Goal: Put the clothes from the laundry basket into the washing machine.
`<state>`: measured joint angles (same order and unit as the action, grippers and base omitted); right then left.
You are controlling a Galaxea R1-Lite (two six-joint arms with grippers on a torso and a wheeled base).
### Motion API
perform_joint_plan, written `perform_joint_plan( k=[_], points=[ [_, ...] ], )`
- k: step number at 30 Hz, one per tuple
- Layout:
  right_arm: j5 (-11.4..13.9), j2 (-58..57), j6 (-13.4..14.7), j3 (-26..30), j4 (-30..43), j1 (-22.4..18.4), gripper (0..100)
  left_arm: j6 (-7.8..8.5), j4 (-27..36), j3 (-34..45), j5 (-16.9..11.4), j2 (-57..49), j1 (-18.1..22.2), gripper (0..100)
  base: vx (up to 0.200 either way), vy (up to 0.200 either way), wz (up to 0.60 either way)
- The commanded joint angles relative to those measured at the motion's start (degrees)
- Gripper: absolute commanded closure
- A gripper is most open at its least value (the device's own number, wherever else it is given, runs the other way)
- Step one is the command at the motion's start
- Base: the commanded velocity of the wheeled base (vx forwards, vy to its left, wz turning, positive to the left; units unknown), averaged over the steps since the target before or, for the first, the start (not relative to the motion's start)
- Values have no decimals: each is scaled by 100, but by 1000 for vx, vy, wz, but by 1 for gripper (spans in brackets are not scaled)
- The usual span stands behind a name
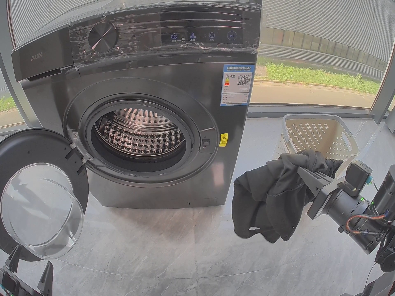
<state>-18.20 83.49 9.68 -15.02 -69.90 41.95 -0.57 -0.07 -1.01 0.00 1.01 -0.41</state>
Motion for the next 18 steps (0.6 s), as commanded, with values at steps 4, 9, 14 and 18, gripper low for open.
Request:
perform_joint_plan(
  k=[4,9,14,18],
  points=[
    [1,9,-1,8,3,6,100,-4,-1,84,9,-84,-2,0,0,200,0],
    [1,9,-1,8,3,6,100,-13,-1,84,0,-84,-11,0,0,200,0],
    [18,9,-10,140,-24,6,100,-13,-1,84,0,-84,-2,0,0,160,0],
    [18,9,-10,148,-24,6,100,-13,-1,84,0,-84,-2,0,0,0,0]
  ],
)
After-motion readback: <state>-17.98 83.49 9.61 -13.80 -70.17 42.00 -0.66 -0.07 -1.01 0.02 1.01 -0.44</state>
